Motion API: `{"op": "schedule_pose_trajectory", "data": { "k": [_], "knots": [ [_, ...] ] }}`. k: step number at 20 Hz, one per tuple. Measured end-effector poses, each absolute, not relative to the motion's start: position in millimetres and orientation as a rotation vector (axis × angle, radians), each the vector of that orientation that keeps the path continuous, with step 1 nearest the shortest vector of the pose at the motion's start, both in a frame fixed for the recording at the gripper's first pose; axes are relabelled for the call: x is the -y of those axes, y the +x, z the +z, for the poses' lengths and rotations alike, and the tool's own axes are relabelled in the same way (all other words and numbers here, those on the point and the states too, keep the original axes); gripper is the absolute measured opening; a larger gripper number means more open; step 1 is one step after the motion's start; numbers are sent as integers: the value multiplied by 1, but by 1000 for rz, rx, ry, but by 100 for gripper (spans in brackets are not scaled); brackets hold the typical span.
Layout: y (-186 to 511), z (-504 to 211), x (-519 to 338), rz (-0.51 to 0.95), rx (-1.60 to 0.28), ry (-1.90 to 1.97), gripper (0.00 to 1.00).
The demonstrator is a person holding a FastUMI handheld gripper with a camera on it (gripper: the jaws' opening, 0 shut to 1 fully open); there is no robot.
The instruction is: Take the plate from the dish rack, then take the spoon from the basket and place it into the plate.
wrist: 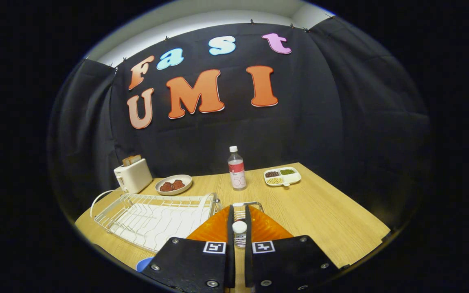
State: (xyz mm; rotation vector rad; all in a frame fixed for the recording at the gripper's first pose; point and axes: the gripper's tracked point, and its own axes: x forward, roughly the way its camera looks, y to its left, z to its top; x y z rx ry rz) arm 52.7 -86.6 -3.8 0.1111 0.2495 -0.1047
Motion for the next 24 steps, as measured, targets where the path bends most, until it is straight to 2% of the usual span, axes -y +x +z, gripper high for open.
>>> {"op": "schedule_pose_trajectory", "data": {
  "k": [7, 17, 24],
  "knots": [
    [10, 33, 60, -15, -210, 100, 9],
    [-41, 49, 15, 142, -174, 72, 9],
    [-67, 2, -25, 271, -246, 105, 9]
  ]
}}
